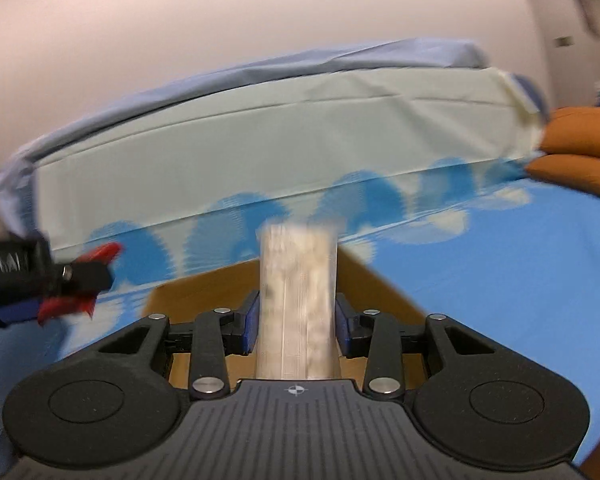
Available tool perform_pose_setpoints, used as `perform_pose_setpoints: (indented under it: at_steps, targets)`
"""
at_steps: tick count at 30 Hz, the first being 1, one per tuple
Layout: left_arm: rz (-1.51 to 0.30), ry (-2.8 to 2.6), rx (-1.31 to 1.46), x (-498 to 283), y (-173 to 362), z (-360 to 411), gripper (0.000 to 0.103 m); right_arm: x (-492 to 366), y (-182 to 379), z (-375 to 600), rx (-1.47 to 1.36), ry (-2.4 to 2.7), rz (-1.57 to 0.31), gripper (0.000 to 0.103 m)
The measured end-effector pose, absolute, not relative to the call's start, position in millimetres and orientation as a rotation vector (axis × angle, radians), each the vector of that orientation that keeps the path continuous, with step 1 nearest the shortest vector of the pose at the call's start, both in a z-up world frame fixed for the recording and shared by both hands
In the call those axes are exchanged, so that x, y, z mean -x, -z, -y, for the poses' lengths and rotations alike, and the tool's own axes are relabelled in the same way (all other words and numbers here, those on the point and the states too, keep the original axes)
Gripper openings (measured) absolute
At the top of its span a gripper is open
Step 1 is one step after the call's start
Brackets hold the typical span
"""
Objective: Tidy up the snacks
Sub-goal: 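Carry both snacks over the box and open both tools to drop them, then grasp the red wafer bar with the left tool while the right tool reaches the yellow candy bar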
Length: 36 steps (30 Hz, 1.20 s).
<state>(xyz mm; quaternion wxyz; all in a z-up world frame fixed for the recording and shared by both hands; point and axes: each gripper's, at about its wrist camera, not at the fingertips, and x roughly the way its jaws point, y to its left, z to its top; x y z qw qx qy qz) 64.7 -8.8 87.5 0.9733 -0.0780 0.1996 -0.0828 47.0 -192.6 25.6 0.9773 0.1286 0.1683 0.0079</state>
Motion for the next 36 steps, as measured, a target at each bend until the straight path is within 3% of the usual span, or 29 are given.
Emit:
perform_pose_setpoints:
  at_steps: [1, 2, 3, 7, 14, 19, 23, 27, 30, 32, 36]
  targets:
    - [-0.385, 0.17, 0.142, -63.6, -90.0, 9.6, 0.096, -46.0, -25.0, 195.1, -0.263, 0.034, -0.332, 0.064]
    - [-0.366, 0.165, 0.131, -60.8, -91.9, 6.8, 0.098, -44.7, -25.9, 198.9, -0.271, 0.064, -0.325, 0.085]
    - [-0.348, 0.148, 0.131, -57.0, -93.3, -0.9, 0.1, -43.7, -25.9, 199.8, -0.277, 0.073, -0.318, 0.091]
    - [-0.322, -0.079, 0.145, -37.6, -92.5, -67.4, 0.101, -41.2, -24.2, 194.7, -0.271, 0.009, -0.323, 0.091]
    - [-0.32, -0.733, -0.083, -9.6, -101.4, -202.4, 0.102, -48.4, -28.5, 157.5, -0.219, -0.203, -0.364, 0.09]
    - [-0.397, -0.978, -0.05, -9.0, -87.6, -275.0, 0.102, -38.9, -31.9, 125.6, -0.163, -0.381, -0.368, 0.09]
    - [-0.416, -1.046, -0.019, -19.2, -73.9, -290.9, 0.102, -25.8, -30.3, 97.0, -0.092, -0.507, -0.351, 0.09]
    - [-0.239, -0.857, -0.031, -32.2, -85.1, -278.2, 0.102, -7.3, -28.8, 70.8, -0.013, -0.611, -0.32, 0.09]
    - [-0.207, -0.7, -0.076, -48.4, -84.3, -252.8, 0.102, 5.8, -24.3, 48.8, 0.054, -0.694, -0.298, 0.09]
    - [-0.267, -0.566, -0.074, -60.0, -71.2, -239.9, 0.102, 13.0, -19.5, 32.6, 0.091, -0.734, -0.296, 0.09]
    - [-0.491, -0.397, -0.156, -88.9, -24.6, -212.3, 0.09, 13.4, -4.7, -0.6, 0.13, -0.773, -0.335, 0.088]
